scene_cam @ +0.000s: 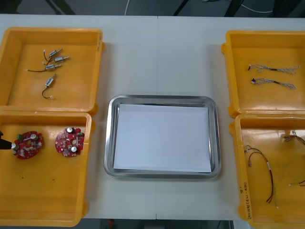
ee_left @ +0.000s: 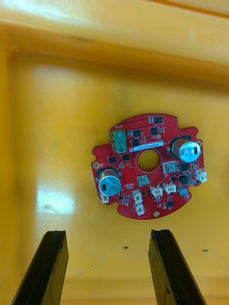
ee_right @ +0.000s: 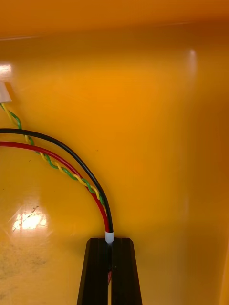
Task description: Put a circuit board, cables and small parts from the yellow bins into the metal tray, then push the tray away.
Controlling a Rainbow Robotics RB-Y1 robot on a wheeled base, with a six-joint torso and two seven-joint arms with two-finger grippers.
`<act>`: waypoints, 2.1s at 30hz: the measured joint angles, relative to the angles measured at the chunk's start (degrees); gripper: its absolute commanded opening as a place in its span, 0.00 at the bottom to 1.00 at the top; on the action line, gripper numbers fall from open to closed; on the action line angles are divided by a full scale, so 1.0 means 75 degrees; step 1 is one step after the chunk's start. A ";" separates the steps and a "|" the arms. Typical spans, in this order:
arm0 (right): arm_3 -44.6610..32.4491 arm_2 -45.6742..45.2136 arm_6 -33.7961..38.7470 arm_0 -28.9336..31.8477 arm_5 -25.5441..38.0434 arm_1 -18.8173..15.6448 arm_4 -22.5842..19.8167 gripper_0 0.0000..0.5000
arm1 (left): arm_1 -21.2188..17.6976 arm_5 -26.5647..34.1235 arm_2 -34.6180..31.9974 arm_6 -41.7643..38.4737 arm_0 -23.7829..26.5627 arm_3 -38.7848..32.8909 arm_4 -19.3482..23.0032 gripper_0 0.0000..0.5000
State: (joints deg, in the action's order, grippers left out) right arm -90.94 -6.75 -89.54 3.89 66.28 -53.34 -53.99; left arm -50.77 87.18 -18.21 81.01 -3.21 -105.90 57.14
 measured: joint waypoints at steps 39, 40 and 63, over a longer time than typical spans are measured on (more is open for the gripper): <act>-0.2314 -0.3152 0.0001 0.0109 0.3678 -0.0660 -0.2700 0.00 | -0.0002 -0.1070 0.1076 0.0000 0.0428 0.0780 -0.0603 1.00; -0.2402 -0.3152 0.0001 0.0111 0.3681 -0.0782 -0.2828 0.00 | -0.0002 -0.1071 0.1090 0.0000 0.0428 0.0783 -0.0621 1.00; -0.5525 -0.2749 0.0002 -0.0255 0.3689 -0.2153 -0.3400 0.00 | -0.0004 -0.1373 0.1309 0.0000 0.0430 0.0947 -0.0797 0.09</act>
State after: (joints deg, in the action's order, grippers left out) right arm -132.38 -27.37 -89.52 1.98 93.95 -69.49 -79.49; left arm -50.80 76.88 -8.39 81.01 0.01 -98.80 51.16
